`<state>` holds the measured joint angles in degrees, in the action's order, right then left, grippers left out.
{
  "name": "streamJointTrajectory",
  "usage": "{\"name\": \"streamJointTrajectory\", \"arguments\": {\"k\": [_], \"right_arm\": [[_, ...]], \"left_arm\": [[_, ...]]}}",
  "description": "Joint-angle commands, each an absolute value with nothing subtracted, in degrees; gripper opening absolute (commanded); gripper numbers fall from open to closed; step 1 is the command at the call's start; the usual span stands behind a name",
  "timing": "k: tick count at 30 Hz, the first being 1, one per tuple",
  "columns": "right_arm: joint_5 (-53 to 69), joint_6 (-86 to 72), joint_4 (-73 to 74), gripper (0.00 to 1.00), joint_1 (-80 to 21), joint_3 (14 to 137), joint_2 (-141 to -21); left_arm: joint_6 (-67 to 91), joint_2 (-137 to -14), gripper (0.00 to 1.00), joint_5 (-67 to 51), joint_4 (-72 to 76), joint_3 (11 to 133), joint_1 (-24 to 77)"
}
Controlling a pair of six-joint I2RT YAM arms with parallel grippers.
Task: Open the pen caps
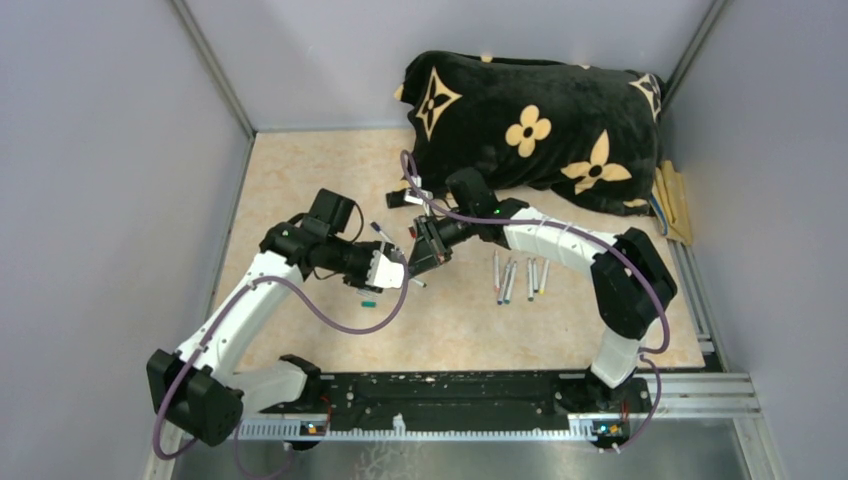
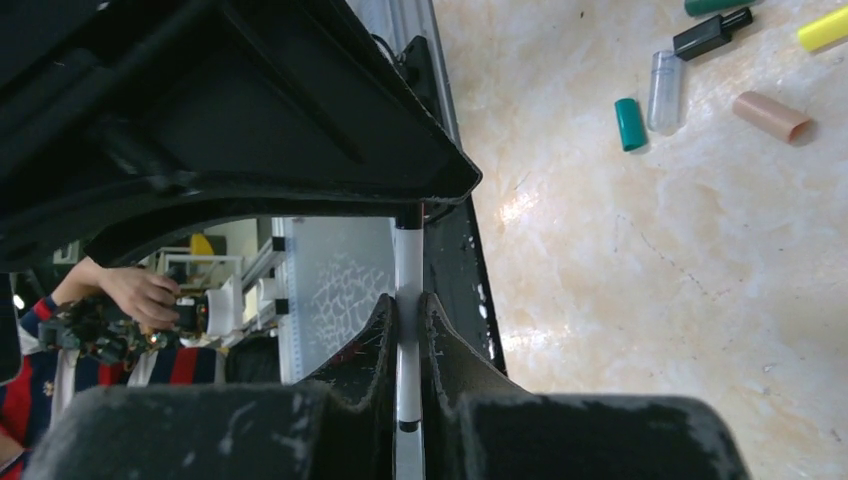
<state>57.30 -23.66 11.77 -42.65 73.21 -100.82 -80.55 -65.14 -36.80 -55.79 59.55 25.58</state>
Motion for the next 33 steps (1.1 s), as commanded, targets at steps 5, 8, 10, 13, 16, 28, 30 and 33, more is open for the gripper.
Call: {"name": "streamJointTrajectory", "arguments": {"k": [5, 8, 10, 13, 16, 28, 30, 33], "right_arm": [[61.1, -24.7, 8.4, 0.00, -43.2, 75.7, -102.1], [61.1, -24.8, 8.0, 0.12, -43.3, 74.9, -102.2], [60.9, -25.4, 7.1, 0.21, -43.7, 74.3, -102.4], [60.6, -26.2, 6.1, 0.27, -44.5, 74.1, -103.2], [60.5, -28.7, 2.6, 0.27, -44.8, 73.1, -103.5], [56.2, -26.5, 6.8, 0.00, -43.0, 69.4, -99.2], [54.3, -25.2, 9.3, 0.00, -42.1, 67.4, -97.1], [52.3, -23.6, 12.0, 0.00, -41.1, 63.6, -93.8]], "left_arm": [[-80.2, -67.7, 0.18, -31.6, -55.2, 59.4, 27.7], [-80.2, -67.0, 0.10, -31.0, -54.0, 59.0, 27.9], [-80.4, -66.2, 0.08, -30.9, -53.1, 58.8, 28.0], [-80.6, -65.3, 0.07, -31.1, -51.7, 58.7, 28.1], [-80.4, -65.5, 0.06, -31.0, -51.5, 59.2, 28.2], [-79.8, -66.9, 0.00, -22.2, -49.4, 57.3, 28.2], [-79.9, -67.6, 0.00, -19.3, -48.9, 56.7, 28.0], [-79.9, -68.9, 0.00, -17.6, -48.0, 56.2, 26.8]]}}
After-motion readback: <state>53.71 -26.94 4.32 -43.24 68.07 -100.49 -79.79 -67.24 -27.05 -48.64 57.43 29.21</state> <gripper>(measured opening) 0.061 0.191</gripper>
